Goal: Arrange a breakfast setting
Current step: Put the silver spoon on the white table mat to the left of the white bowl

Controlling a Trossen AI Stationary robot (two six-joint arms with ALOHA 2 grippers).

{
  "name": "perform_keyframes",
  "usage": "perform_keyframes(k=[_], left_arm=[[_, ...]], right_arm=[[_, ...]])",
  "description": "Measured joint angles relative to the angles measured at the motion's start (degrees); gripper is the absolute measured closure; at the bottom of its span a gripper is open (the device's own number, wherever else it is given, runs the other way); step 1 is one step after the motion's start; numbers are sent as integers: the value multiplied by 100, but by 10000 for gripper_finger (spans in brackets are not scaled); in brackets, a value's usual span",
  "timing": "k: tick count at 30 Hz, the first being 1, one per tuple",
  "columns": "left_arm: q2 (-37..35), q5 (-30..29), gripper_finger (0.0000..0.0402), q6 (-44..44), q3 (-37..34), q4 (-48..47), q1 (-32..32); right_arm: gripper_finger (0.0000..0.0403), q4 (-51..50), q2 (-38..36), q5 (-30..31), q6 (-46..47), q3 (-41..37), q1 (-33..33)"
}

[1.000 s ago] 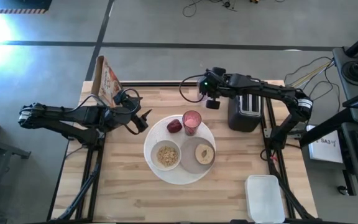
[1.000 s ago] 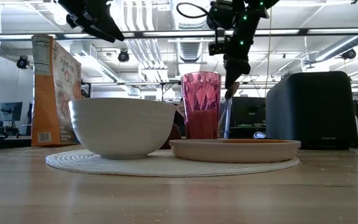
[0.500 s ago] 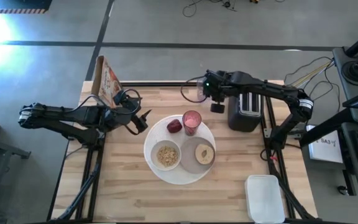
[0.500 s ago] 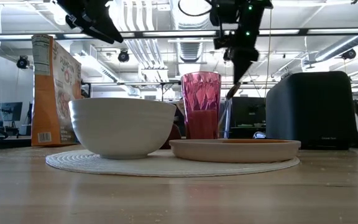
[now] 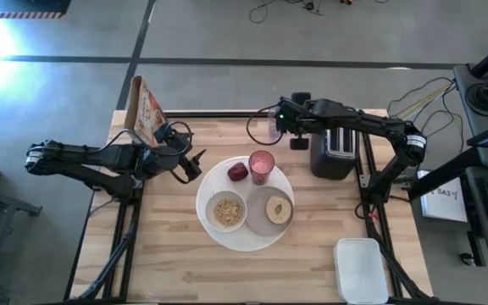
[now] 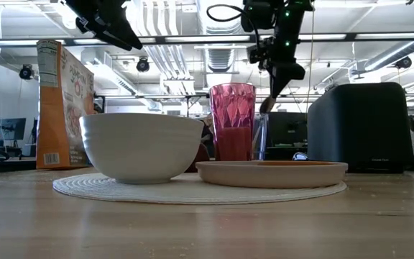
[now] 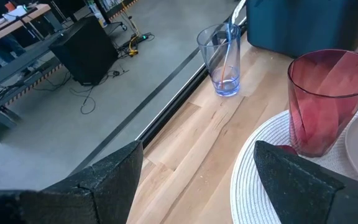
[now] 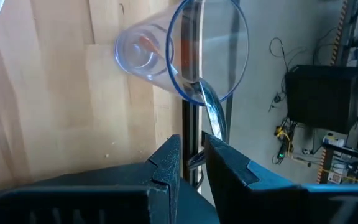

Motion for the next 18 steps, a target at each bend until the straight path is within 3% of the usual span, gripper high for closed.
perform_keyframes(k=[18], left_arm=[[0, 0, 112, -19, 2, -8, 11]], right_arm=[[339, -266, -30, 178, -210, -2, 122]])
